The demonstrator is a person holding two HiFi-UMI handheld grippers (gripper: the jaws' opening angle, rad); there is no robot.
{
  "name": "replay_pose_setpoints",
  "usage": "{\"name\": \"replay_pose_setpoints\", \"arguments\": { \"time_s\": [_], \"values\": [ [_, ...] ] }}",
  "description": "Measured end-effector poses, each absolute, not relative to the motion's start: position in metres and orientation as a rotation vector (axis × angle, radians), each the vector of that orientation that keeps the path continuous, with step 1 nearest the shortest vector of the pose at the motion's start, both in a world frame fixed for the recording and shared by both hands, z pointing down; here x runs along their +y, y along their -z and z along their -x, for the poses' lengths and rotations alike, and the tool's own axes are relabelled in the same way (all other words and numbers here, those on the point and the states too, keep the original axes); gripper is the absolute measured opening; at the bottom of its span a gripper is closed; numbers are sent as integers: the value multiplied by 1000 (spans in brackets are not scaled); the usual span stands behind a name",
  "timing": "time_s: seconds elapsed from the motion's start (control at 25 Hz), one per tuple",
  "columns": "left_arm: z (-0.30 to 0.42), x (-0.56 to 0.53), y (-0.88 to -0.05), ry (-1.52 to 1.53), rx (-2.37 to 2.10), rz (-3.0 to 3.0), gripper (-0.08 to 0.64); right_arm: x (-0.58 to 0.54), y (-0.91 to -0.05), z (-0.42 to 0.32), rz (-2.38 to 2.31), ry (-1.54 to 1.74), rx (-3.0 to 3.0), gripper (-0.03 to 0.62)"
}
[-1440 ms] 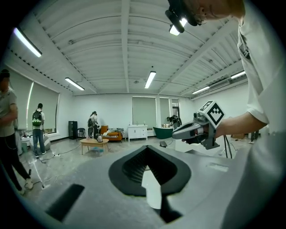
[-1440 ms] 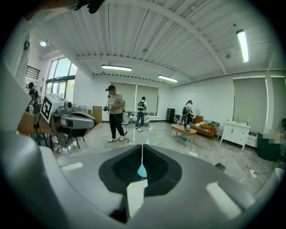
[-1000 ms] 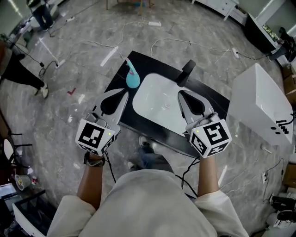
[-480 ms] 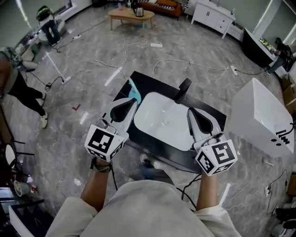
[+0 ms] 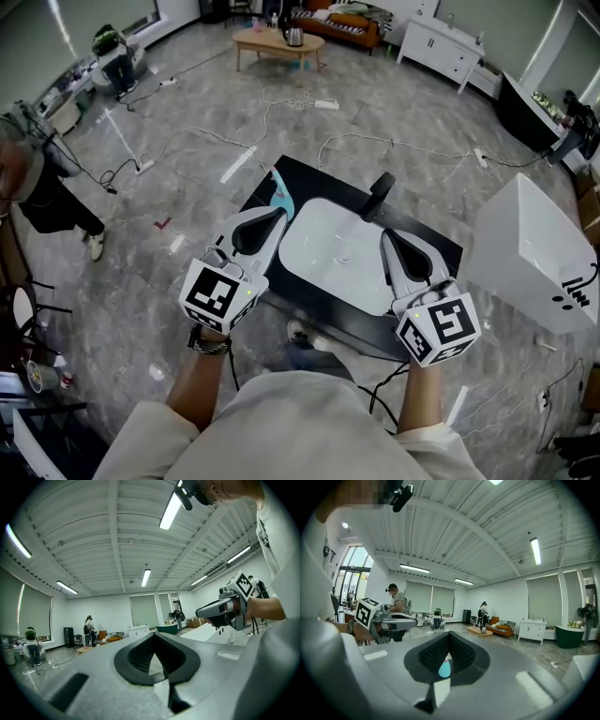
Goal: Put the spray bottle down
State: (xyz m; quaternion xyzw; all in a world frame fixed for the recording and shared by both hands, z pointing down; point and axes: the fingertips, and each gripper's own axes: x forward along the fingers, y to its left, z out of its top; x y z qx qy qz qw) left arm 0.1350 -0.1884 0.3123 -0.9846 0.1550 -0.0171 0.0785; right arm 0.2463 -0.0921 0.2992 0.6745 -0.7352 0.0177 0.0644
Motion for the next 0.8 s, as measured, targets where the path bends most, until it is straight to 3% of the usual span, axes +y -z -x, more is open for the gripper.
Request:
{"name": "replay_pose_setpoints", "arguments": {
  "time_s": [0.8],
  "values": [
    [-132, -184, -322, 70, 480, 2960, 5, -95, -313, -248, -2007, -90, -2231, 5]
  ]
}}
